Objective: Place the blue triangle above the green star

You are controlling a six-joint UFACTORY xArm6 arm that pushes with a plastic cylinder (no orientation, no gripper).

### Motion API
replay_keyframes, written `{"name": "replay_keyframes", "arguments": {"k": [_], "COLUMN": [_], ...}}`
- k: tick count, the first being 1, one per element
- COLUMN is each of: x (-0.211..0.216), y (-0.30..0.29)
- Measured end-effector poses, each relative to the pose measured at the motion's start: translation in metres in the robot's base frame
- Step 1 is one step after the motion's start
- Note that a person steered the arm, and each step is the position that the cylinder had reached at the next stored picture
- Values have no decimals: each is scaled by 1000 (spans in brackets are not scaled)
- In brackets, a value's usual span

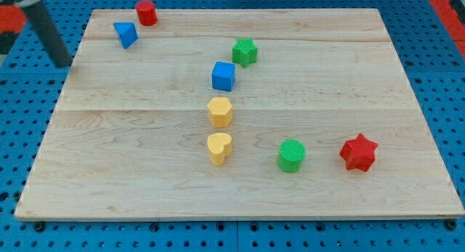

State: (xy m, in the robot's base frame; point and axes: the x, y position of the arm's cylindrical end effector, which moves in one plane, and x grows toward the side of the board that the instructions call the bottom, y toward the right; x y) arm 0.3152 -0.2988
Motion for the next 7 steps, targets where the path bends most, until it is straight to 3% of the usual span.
{"name": "replay_keyframes", "arguments": {"k": [1,4,5,6,7], "x": [-44,-43,-44,-45,-62], "y": [9,207,200,135,106]}}
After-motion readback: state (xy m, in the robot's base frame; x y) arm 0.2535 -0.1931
